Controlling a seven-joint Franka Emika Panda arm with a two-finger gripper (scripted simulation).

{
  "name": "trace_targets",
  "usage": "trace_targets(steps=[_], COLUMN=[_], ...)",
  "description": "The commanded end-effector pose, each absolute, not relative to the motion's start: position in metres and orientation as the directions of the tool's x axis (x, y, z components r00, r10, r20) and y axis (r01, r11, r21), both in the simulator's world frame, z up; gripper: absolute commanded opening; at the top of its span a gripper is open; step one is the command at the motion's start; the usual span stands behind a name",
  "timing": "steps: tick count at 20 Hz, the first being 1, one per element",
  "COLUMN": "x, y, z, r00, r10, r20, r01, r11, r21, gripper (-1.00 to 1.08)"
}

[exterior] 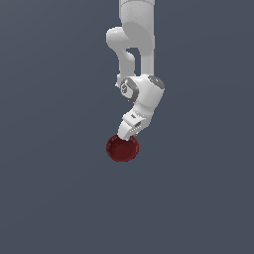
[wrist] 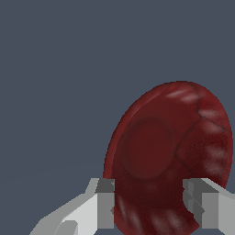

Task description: Pick up the object and move it to a goal position.

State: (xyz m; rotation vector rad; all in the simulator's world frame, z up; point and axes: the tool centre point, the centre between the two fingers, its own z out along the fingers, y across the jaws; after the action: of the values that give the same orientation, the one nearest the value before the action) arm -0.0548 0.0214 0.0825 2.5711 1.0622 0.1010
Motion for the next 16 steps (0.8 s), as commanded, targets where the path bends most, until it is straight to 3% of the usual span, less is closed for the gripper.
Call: trace_targets(steps=[1,16], x=[-0.061,-0.073], y=[0.025,0.033], z=[0.077,0.066], r00=[0.677,0.604], r10=[0.732,0.79], r20=[-0.081,-0.102], r01=[0.706,0.765], r11=[-0.614,-0.539], r21=[0.354,0.354], gripper=[0.28,0.28])
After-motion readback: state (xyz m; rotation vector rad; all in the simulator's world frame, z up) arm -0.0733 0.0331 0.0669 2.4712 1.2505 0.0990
